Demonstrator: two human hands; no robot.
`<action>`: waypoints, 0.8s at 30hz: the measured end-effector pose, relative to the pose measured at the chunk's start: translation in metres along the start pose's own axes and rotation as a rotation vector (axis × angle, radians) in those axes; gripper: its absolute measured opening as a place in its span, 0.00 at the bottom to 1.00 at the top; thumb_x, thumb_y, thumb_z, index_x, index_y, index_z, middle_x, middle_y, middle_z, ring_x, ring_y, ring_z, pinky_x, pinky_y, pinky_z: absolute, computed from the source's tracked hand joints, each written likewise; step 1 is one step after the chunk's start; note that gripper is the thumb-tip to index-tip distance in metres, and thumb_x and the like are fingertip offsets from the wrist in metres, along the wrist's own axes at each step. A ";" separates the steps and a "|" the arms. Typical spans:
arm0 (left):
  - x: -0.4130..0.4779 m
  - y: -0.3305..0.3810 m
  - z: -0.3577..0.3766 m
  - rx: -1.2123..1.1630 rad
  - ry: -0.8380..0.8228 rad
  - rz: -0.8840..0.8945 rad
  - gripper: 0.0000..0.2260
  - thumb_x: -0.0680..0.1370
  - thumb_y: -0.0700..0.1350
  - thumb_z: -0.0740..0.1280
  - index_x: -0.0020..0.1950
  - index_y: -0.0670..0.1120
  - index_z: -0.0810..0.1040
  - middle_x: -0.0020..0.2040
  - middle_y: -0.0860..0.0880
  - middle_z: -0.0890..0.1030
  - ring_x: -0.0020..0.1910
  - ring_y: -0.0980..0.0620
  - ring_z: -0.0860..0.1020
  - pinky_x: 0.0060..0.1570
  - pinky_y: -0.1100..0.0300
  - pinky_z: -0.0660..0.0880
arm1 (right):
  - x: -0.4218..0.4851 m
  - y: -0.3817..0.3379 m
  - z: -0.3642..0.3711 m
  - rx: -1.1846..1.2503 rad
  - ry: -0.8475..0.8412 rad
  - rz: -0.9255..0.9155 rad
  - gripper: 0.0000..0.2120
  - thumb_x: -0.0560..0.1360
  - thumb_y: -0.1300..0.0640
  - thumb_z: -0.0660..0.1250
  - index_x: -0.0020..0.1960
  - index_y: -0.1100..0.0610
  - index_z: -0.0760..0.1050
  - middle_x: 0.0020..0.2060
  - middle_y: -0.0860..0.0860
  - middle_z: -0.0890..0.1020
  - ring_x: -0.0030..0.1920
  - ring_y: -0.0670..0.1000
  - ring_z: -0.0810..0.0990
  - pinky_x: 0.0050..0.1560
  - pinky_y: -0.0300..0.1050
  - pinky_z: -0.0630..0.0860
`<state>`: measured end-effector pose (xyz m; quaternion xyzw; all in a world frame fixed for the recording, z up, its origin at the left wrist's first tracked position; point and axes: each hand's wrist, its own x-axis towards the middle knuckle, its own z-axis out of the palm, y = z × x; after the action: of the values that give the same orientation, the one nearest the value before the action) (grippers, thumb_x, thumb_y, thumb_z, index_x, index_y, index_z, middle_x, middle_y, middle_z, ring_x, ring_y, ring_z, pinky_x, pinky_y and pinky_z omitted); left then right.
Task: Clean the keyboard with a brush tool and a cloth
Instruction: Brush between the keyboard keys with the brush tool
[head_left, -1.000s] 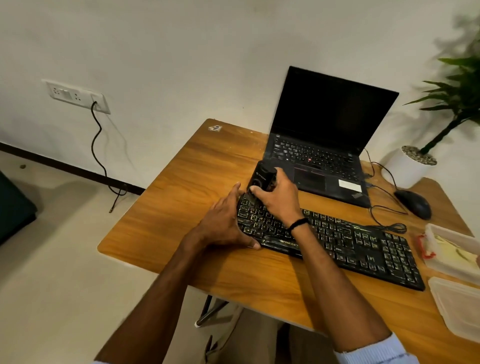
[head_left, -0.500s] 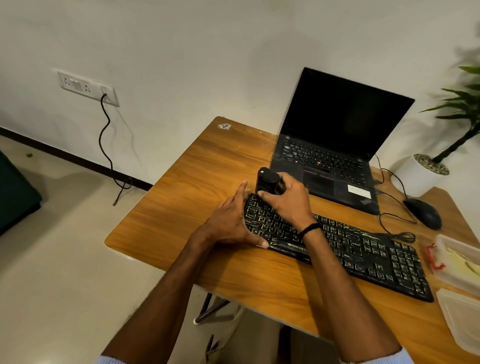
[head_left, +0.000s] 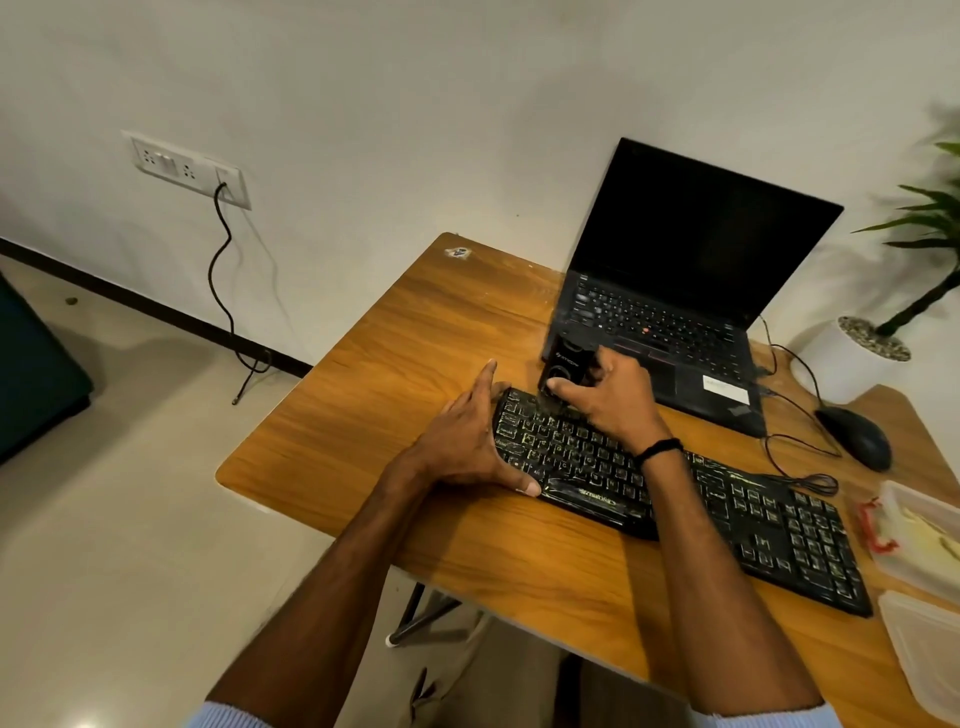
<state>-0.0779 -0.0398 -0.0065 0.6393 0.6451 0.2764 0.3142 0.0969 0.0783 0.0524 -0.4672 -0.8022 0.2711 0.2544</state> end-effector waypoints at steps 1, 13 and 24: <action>0.000 0.000 0.000 0.002 0.002 -0.002 0.73 0.59 0.65 0.83 0.82 0.46 0.31 0.84 0.48 0.57 0.82 0.45 0.57 0.79 0.48 0.53 | 0.001 -0.006 0.006 0.032 -0.026 -0.011 0.22 0.70 0.53 0.78 0.61 0.58 0.77 0.50 0.47 0.82 0.51 0.47 0.81 0.49 0.38 0.80; -0.001 0.000 0.001 -0.043 0.016 -0.020 0.72 0.60 0.62 0.84 0.82 0.46 0.31 0.84 0.48 0.56 0.81 0.45 0.57 0.75 0.54 0.52 | 0.005 -0.012 0.005 -0.017 -0.169 -0.069 0.24 0.70 0.53 0.77 0.64 0.55 0.77 0.53 0.46 0.82 0.51 0.45 0.80 0.40 0.27 0.74; 0.000 -0.001 0.000 -0.061 0.006 -0.038 0.74 0.59 0.64 0.84 0.82 0.48 0.31 0.84 0.50 0.57 0.81 0.45 0.56 0.78 0.48 0.54 | 0.010 -0.013 0.001 -0.043 -0.180 -0.094 0.22 0.69 0.52 0.78 0.62 0.54 0.78 0.52 0.48 0.84 0.50 0.45 0.81 0.43 0.32 0.76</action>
<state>-0.0789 -0.0396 -0.0073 0.6163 0.6492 0.2921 0.3367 0.0837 0.0817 0.0621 -0.4083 -0.8484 0.2824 0.1835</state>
